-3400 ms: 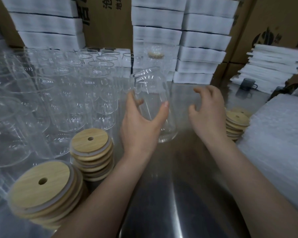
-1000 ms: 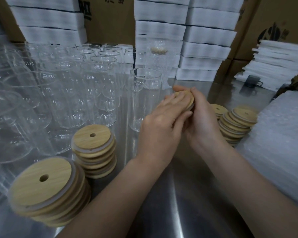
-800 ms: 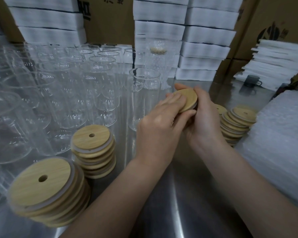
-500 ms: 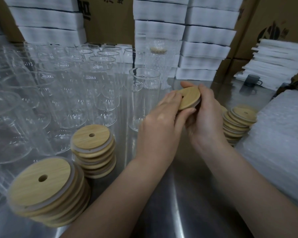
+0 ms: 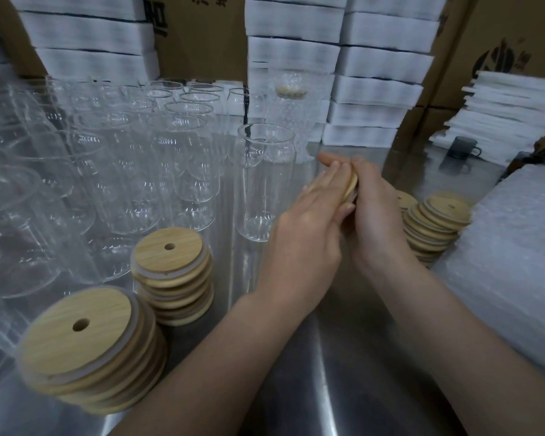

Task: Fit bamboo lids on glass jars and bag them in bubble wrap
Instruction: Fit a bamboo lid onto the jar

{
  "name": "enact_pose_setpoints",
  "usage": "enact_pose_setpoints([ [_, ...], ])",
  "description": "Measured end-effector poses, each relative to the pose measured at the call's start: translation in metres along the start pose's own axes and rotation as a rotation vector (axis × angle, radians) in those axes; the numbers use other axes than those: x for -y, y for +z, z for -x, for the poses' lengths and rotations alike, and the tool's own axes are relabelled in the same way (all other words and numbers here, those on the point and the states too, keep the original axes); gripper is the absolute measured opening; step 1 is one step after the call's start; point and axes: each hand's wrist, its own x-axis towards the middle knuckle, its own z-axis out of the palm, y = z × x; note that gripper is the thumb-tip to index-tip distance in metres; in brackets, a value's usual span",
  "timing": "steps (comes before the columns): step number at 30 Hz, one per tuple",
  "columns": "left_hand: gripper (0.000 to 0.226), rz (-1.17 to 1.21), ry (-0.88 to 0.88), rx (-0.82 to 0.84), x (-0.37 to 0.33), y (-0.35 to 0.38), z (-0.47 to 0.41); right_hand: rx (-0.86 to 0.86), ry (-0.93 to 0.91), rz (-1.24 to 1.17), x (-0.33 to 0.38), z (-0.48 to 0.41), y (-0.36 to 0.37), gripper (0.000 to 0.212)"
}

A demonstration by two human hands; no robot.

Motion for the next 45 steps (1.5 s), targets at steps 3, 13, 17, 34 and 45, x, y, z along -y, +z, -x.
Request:
enact_pose_setpoints([
  [3, 0.035, 0.201, -0.105, -0.145, -0.003, -0.003, -0.002, 0.059, 0.021, 0.027, -0.002, -0.001, -0.002, 0.044],
  [13, 0.020, 0.870, -0.576, -0.439, 0.001, -0.011, -0.013, 0.366, -0.169, 0.179, -0.007, 0.006, -0.003, 0.055],
  [17, 0.026, 0.871, -0.582, -0.415, -0.001, -0.012, -0.014, 0.259, -0.232, 0.176, -0.010, 0.007, 0.001, 0.049],
  [34, 0.026, 0.739, -0.594, -0.456, 0.002, -0.020, -0.017, 0.583, 0.009, 0.000, 0.002, -0.001, -0.012, 0.053],
  [45, 0.022, 0.509, -0.479, -0.423, 0.002, -0.020, -0.013, 0.373, -0.116, 0.109, -0.010, 0.004, -0.003, 0.040],
])
